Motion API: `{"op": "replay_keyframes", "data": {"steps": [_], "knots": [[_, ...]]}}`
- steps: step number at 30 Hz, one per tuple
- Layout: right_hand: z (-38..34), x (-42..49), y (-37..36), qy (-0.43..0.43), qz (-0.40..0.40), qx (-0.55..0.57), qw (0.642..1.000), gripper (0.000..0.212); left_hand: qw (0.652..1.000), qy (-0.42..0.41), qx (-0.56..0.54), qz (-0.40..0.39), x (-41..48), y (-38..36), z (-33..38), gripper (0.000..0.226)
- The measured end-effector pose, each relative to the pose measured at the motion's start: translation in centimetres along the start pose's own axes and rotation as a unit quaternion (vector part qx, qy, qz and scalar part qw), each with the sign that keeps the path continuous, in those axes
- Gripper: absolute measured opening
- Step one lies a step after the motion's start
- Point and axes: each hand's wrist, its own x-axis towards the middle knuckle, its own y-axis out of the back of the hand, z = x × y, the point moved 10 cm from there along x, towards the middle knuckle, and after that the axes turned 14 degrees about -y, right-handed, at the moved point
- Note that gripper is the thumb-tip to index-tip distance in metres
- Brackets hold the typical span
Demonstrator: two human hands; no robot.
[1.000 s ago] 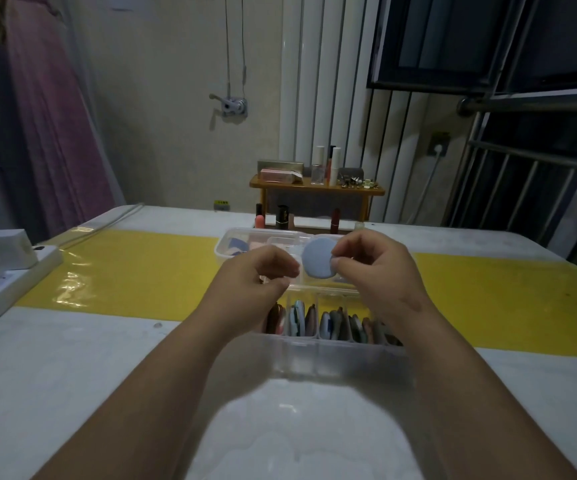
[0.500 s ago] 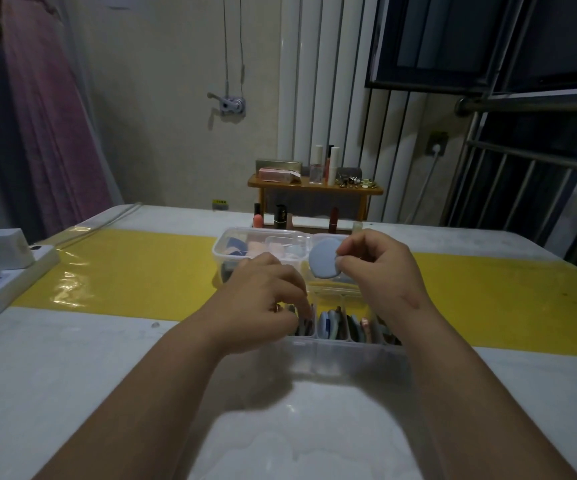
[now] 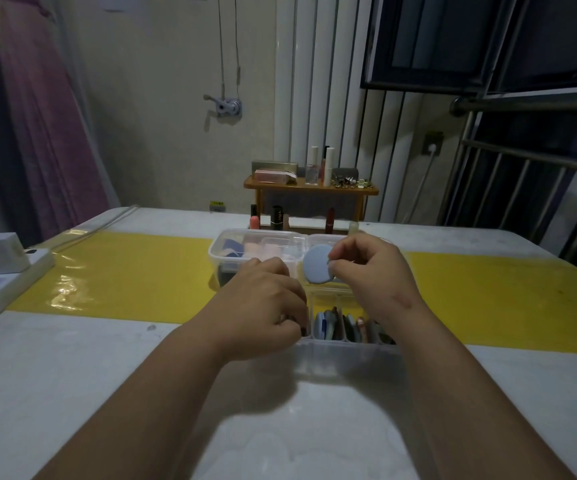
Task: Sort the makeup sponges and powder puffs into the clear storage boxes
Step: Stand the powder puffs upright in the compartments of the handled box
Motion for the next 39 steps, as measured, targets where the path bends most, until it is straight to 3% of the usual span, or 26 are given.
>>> {"op": "replay_keyframes", "data": {"steps": [12,20,28,39], "knots": [[0.1,0.0,-0.4,-0.001,-0.019,0.0,1.0,0.014,1.0,0.014,-0.022,-0.004,-0.4,-0.2,-0.7,0.047],[0.0,-0.2,-1.7,0.005,-0.056,-0.022,0.998,0.016,0.999,0.038,-0.031,0.016,-0.9,0.1,-1.7,0.03],[-0.7,-0.9,-2.6,0.026,-0.061,-0.085,0.994,0.025,0.991,0.07,-0.108,0.046,-1.4,-0.2,-2.5,0.036],[-1.6,-1.8,-3.8,0.035,-0.085,-0.193,0.977,0.016,0.986,0.075,-0.133,0.064,-1.2,0.0,-2.6,0.039]]}}
